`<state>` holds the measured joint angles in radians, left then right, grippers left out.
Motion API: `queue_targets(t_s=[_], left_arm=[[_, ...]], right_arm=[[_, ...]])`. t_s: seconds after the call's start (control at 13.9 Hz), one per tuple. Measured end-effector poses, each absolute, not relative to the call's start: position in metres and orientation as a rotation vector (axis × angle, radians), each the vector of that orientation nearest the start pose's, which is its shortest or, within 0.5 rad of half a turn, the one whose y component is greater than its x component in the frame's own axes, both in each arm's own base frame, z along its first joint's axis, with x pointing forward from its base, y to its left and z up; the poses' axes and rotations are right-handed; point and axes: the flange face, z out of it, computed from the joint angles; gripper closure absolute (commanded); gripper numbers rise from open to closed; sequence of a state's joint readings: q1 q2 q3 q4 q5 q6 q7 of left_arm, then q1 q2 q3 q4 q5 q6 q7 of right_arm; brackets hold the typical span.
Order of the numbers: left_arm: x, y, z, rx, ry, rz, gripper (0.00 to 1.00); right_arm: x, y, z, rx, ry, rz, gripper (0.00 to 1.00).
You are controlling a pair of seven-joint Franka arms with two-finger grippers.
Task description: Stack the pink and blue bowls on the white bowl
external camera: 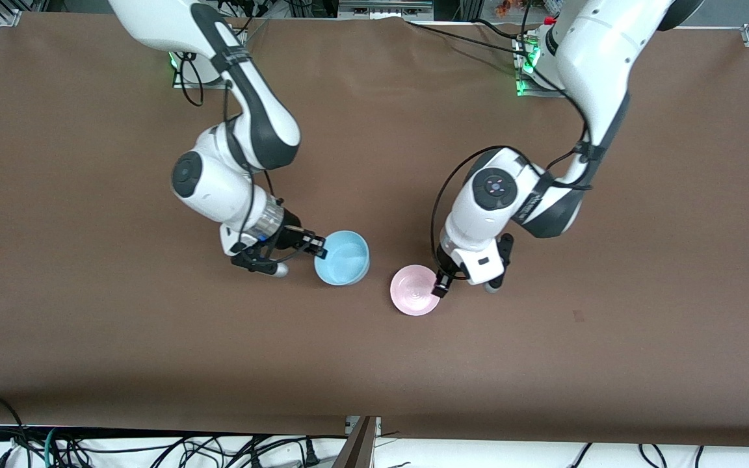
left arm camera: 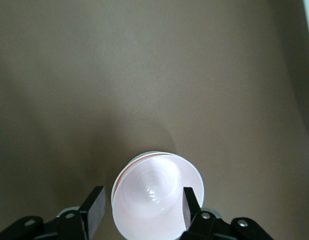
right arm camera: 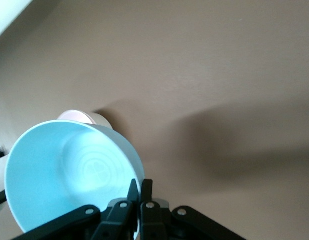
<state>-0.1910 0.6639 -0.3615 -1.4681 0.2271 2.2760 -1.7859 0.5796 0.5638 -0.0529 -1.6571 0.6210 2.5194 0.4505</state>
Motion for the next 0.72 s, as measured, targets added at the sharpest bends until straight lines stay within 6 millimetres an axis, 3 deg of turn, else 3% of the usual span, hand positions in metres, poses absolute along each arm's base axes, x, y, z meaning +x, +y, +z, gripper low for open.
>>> queue_targets(t_s=[0.22, 0.43, 0.72], left_arm=[[0.667, -0.282, 0.412, -2.791, -1.774, 0.031, 0.30], [0.670, -0.207, 0.490, -2.859, -1.650, 0.096, 0.30], [0.648, -0.083, 0.554, -2.978, -1.365, 0.232, 0.30]], right_arm=[[0.616, 0.398, 0.303, -2.529, 0.577, -0.205, 1.00], [0.615, 0.429, 0.287, -2.492, 0.577, -0.284, 1.00], [0.601, 0.468, 0.257, -2.476, 0.534, -0.348, 1.00]])
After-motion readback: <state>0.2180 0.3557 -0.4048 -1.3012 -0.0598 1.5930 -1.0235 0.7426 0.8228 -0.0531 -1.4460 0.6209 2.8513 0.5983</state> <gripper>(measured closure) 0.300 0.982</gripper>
